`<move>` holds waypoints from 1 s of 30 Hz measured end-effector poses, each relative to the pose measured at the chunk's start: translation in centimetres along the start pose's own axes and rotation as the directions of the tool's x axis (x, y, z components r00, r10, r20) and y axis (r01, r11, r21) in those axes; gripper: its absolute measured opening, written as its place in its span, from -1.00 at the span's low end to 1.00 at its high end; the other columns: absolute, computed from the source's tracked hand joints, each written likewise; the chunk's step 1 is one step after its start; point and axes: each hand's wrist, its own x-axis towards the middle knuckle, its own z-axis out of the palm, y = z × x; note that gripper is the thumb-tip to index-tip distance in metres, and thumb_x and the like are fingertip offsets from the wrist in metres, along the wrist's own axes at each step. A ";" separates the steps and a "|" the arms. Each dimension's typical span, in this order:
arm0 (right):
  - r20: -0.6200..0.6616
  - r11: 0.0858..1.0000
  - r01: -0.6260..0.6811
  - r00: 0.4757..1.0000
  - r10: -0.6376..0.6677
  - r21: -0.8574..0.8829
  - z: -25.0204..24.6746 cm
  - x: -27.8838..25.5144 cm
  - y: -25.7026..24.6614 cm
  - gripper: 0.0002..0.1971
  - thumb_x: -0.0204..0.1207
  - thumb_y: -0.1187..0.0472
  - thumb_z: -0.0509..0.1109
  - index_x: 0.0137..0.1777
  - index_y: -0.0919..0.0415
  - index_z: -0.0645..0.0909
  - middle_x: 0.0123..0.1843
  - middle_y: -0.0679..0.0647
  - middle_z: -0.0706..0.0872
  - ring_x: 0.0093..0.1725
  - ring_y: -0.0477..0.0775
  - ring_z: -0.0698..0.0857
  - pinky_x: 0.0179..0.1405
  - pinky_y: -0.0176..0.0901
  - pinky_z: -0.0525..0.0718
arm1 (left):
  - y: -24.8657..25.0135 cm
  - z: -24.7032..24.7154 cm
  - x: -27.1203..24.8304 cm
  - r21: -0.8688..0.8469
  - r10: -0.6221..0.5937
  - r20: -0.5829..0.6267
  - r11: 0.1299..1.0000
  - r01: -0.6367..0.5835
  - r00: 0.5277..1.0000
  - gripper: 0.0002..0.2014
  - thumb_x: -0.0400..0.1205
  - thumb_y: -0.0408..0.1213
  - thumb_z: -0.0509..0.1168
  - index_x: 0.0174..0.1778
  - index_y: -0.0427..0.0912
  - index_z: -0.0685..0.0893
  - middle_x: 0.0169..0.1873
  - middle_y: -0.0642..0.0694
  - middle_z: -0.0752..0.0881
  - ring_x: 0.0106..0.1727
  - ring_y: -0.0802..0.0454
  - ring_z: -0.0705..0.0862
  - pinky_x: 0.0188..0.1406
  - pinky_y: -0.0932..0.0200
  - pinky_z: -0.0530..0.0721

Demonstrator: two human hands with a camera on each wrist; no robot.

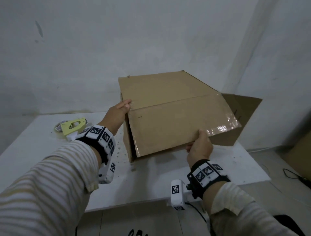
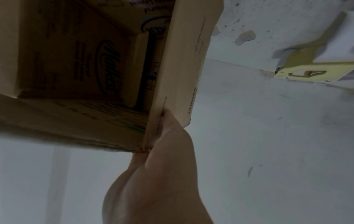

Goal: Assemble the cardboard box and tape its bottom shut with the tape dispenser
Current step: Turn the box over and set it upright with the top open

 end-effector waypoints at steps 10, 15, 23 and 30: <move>0.254 0.907 0.379 0.873 -0.416 0.182 4.2 -1.6 -8.3 -0.76 0.67 -0.04 0.14 0.01 0.05 0.57 -0.05 0.02 0.68 -0.01 0.09 0.66 -0.01 0.02 0.67 | 0.7 1.5 -0.1 -0.169 -0.053 -0.054 0.985 0.043 0.997 -0.61 0.74 -0.35 0.05 0.50 -0.12 0.47 0.51 -0.08 0.43 0.54 -0.04 0.38 0.44 0.19 0.45; 0.507 0.672 0.710 0.668 -0.545 -0.213 6.7 0.1 -8.5 -0.66 0.60 0.03 0.28 0.32 0.11 0.45 0.30 0.12 0.53 0.24 0.10 0.57 0.39 0.03 0.54 | 0.5 2.2 -0.2 -0.203 -0.031 -0.067 0.979 0.017 0.997 -0.58 0.75 -0.36 -0.01 0.44 0.02 0.55 0.45 0.08 0.49 0.41 0.08 0.46 0.18 0.32 0.51; 0.820 -0.105 0.827 0.516 -0.247 -0.552 8.6 3.3 -7.0 -0.38 0.62 -0.03 0.23 0.64 -0.06 0.13 0.70 0.13 0.05 0.68 0.21 0.04 0.63 0.26 0.09 | 0.7 4.3 -0.4 -0.184 0.036 -0.158 0.981 -0.065 0.987 -0.53 0.66 -0.04 0.02 0.53 0.17 0.38 0.53 0.09 0.40 0.56 0.08 0.34 0.58 0.06 0.29; 0.911 -0.385 0.828 0.346 -0.223 -0.408 9.1 5.9 -6.8 -0.58 0.66 0.02 0.17 0.50 0.04 0.41 0.43 0.17 0.53 0.40 0.28 0.46 0.44 0.15 0.38 | -0.2 7.7 0.1 0.446 0.255 -0.313 0.890 -0.095 0.915 -0.53 0.68 -0.13 0.20 0.54 0.12 0.37 0.67 -0.10 -0.22 0.69 -0.13 -0.11 0.64 0.05 0.03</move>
